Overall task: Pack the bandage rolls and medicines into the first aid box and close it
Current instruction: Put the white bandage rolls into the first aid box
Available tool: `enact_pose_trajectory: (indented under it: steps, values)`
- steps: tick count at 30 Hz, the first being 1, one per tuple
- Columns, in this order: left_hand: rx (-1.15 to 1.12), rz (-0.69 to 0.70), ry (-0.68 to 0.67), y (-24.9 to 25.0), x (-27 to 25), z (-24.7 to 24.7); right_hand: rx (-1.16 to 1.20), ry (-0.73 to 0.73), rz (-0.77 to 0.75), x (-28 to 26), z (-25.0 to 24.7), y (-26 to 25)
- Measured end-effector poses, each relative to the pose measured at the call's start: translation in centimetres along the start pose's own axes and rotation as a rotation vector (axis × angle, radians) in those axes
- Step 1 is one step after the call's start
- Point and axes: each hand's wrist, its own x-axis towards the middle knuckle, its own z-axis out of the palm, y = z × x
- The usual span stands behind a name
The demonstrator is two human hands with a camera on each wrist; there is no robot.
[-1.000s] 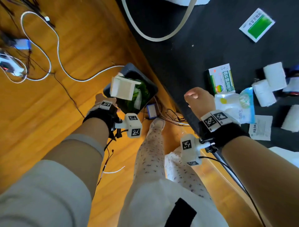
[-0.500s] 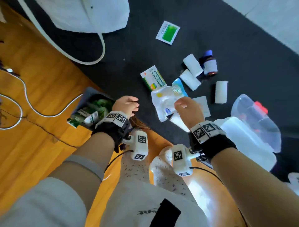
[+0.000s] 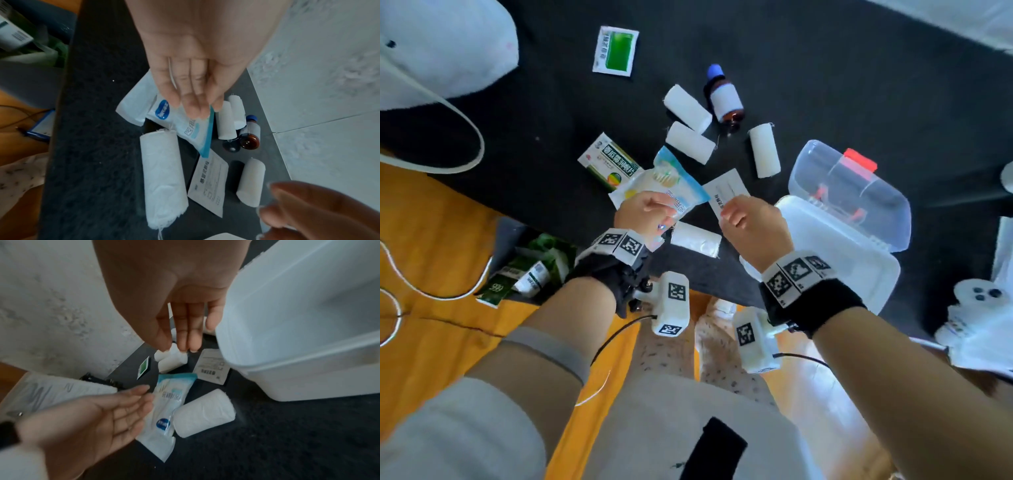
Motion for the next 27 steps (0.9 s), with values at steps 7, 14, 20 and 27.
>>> enact_pose_trajectory:
  steps: [7,14,20,27]
  values:
    - [-0.002,0.009,-0.013,-0.2,1.3,-3.0,-0.629,-0.102,-0.088,1.1,2.7,-1.5]
    - [0.167,0.055,-0.305,-1.2,2.3,-1.1,-0.778,-0.138,0.121,1.1,1.1,-0.1]
    - [0.939,0.23,-0.59,-0.7,4.8,3.5,-0.621,-0.033,0.194,1.8,-0.4,0.9]
    - [1.078,0.347,-0.432,1.1,4.9,5.2,-0.405,0.107,0.085,3.6,-0.8,0.9]
